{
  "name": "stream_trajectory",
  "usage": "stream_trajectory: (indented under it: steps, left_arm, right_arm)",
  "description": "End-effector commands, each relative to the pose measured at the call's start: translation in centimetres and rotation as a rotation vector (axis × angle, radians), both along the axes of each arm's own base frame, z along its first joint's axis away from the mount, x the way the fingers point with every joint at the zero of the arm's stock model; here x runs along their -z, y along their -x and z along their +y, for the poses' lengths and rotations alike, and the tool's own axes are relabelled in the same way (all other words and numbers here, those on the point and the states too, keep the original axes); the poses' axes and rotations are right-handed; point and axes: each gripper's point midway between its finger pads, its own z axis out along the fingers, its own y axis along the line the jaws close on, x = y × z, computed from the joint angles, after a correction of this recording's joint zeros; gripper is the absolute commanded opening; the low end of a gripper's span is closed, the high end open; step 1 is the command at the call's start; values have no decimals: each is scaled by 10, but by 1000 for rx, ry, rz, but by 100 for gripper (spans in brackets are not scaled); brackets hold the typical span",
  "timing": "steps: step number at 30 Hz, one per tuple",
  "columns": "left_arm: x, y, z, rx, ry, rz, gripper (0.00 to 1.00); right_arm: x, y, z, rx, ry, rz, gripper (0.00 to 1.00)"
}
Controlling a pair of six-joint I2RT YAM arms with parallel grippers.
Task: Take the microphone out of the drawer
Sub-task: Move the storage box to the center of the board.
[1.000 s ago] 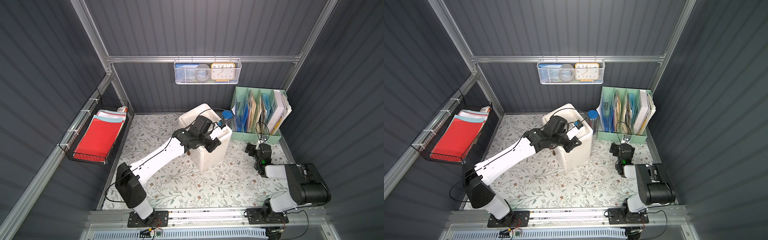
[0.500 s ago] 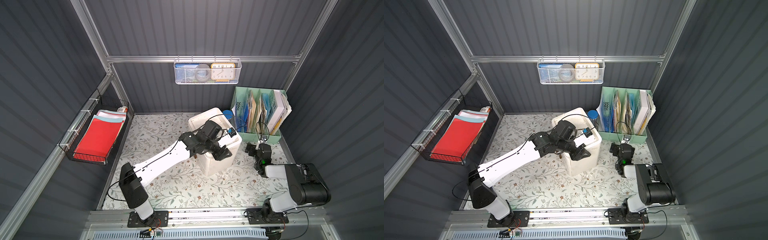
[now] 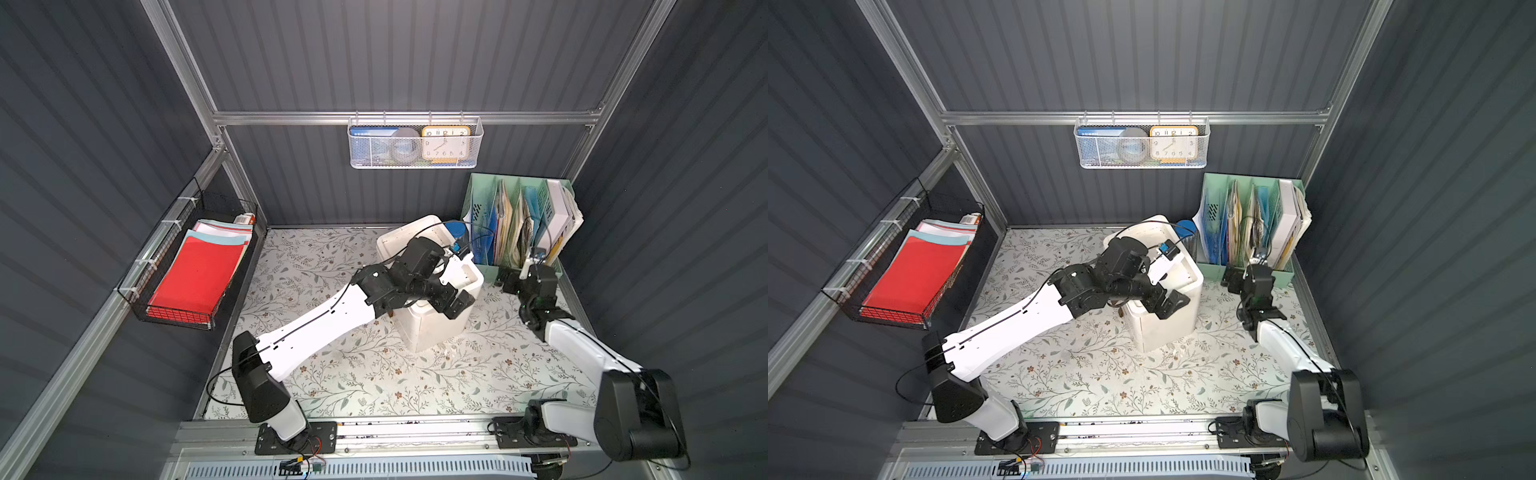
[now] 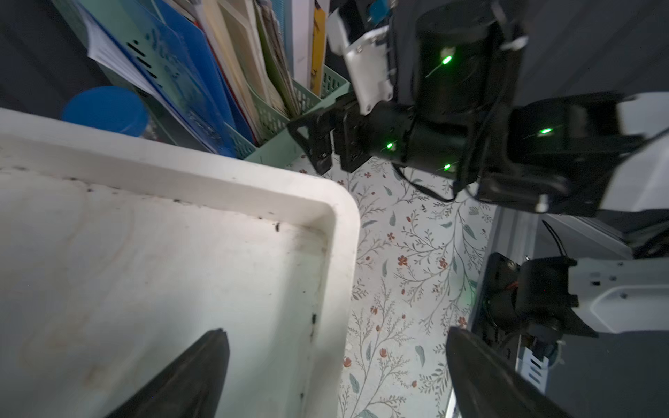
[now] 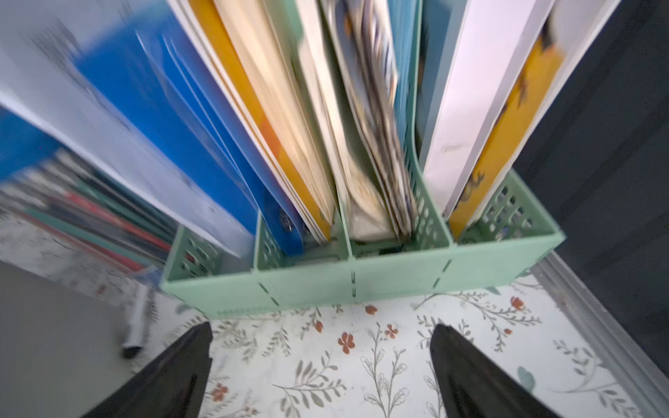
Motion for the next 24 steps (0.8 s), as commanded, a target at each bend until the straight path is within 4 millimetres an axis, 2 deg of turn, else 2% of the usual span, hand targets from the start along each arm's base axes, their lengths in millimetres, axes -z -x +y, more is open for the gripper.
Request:
stream_trajectory:
  steps: [1, 3, 5, 7, 8, 11, 16, 18, 24]
  left_arm:
    - [-39, -21, 29, -224, 96, -81, 99]
    - [-44, -27, 42, -292, 129, -89, 99]
    - [-44, -35, 60, -367, 163, -66, 99]
    - [-39, -48, 83, -444, 212, -7, 99]
    - [-33, -56, 97, -482, 245, 42, 99]
    - [-19, -69, 132, -578, 311, 123, 99]
    - [-13, -67, 158, -627, 355, 134, 99]
    - [3, -68, 170, -661, 374, 184, 99]
    - [32, -79, 209, -768, 485, 316, 99]
  right_arm:
    - [-14, 35, 15, -36, -128, 185, 99]
    - [-45, 40, 43, -192, -182, 152, 99]
    - [-77, 43, 62, -285, -256, 89, 96]
    - [-99, 46, 73, -328, -280, 83, 90]
    - [-107, 49, 86, -384, -296, 109, 88]
    - [-115, 52, 112, -476, -274, 195, 83]
    - [-108, 49, 149, -553, -86, 369, 83]
    - [-105, 46, 162, -592, -29, 433, 82]
    - [-95, 30, 174, -577, 163, 538, 80]
